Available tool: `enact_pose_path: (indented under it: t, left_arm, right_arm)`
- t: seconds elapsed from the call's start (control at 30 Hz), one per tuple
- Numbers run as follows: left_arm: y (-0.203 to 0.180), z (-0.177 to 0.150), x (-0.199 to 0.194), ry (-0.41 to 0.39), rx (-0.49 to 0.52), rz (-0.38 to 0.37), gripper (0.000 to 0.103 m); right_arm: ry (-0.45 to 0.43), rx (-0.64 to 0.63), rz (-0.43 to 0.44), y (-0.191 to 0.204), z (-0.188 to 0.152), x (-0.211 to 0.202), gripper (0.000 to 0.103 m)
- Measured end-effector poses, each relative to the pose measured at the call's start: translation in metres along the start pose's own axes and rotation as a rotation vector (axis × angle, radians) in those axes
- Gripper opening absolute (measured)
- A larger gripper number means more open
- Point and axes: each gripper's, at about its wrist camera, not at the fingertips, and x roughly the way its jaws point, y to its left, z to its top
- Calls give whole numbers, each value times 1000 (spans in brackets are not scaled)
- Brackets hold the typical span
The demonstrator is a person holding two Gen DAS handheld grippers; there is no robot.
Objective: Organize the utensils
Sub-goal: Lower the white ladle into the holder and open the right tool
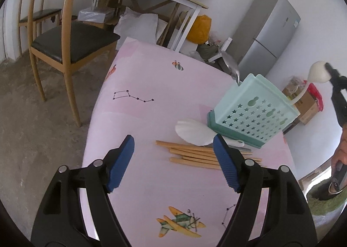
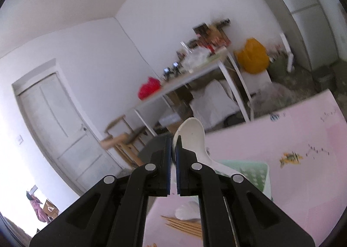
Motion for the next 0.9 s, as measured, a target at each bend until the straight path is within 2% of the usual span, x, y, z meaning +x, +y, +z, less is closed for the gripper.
enact_pose_path:
  t: [0.2,0.5,0.57,0.67,0.73,0.9]
  left_arm:
    - [7,-1,0,-9,-15,-13,71]
    - [7,-2,-2,-15,-9,-13,71]
    - [7,-2,-3,-16,-8,-12,71]
    - [5,-3,-5,-22,-7,-12,72]
    - [3,-3,-7,-27,-6,-12,72]
    - [-1,-5,-11,-38,1,-16,72]
  right_arm:
    - [76,31,-70,-21,-13,22,4]
    - [166,8,-263,-38,-30,38,8]
    - [157,-19,-303,-33,-29,34,22]
    - [116,-64,-329,-24,-23,24,33]
    - [86,-94,-351,-17,-20,17,37]
    - [36,-110,-365,-5,-15,-5,38]
